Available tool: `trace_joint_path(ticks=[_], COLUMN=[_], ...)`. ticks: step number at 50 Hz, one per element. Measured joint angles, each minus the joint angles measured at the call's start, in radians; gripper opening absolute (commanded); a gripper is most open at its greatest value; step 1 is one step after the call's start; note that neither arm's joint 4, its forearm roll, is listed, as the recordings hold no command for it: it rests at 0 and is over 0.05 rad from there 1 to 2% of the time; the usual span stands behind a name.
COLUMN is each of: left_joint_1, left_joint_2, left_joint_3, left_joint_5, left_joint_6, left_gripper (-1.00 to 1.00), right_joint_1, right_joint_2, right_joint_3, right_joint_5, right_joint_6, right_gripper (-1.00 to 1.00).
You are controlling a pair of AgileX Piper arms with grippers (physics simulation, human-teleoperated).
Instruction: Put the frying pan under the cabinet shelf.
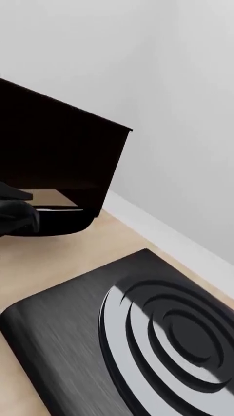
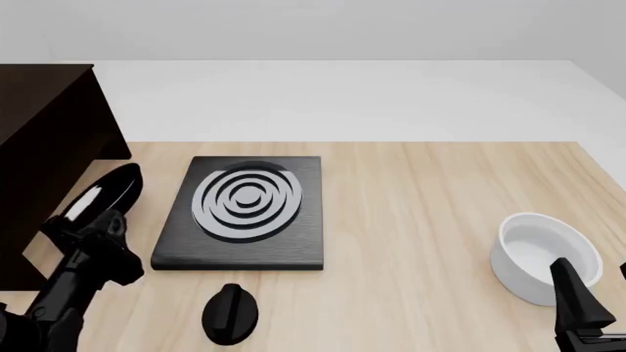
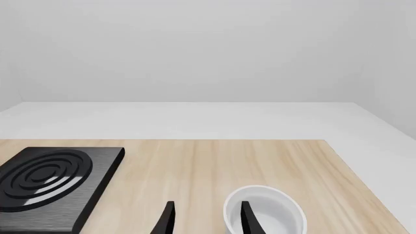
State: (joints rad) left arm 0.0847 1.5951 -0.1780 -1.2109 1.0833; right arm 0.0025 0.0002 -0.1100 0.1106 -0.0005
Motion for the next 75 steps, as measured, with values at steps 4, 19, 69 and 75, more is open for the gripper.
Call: trace_joint_path(ticks=[4, 19, 69, 75], left_joint_1=[0.005, 0.020, 0.072, 0.082], left_joint_2=[0.001, 0.026, 0.154, 0.165], left_joint_3=[-0.002, -0.016, -0.095, -0.099], left_joint_5=[-0.001, -0.002, -0.009, -0.009], left_joint_6=[-0.002, -0.006, -0.001, -0.004], left_gripper=[-1.00, -1.00, -1.00, -1.00], right_joint_1=[0.000, 0.000, 0.000, 0.000], right_joint_2=[0.000, 0.000, 0.000, 0.000], right_joint_3=[0.000, 0.000, 0.000, 0.000], right_joint_5=[0.000, 0.000, 0.000, 0.000], right_joint_6=[0.000, 0.000, 0.000, 0.000], right_gripper=[1.00, 1.00, 1.00, 1.00])
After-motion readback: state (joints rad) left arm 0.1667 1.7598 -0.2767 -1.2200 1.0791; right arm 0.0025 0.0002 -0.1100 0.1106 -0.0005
